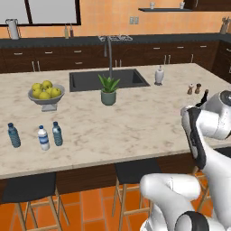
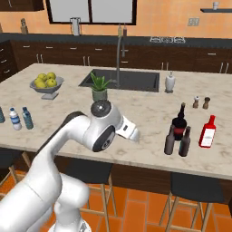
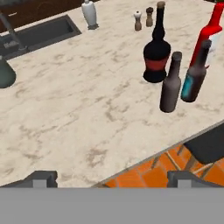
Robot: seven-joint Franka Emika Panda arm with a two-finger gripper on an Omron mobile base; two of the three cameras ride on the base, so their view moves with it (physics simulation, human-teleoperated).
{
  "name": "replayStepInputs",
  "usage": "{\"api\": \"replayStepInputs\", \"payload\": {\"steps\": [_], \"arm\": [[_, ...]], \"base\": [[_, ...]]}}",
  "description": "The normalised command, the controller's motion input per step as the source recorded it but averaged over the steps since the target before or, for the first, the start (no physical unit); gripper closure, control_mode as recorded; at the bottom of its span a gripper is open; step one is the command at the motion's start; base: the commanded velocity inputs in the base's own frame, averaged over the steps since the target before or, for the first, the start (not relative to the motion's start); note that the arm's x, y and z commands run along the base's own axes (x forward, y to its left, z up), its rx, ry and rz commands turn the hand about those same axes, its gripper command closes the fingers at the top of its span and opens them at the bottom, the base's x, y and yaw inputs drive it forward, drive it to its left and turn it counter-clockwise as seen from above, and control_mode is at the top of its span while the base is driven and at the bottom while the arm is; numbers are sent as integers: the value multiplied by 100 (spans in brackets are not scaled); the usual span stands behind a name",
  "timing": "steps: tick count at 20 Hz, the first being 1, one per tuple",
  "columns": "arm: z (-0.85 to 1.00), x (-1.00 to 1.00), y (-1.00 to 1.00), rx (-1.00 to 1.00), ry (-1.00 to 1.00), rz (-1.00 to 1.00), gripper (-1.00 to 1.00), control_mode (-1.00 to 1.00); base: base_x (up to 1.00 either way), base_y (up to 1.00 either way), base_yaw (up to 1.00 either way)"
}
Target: Move the plastic bottles in the middle to the plastics group, and the glass bottles in the middle to the glass group.
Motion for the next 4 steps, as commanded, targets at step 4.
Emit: {"api": "replayStepInputs", "payload": {"steps": [4], "arm": [[0, -73, 100, -5, 0, 37, -100, -100]], "base": [[0, 0, 0]]}}
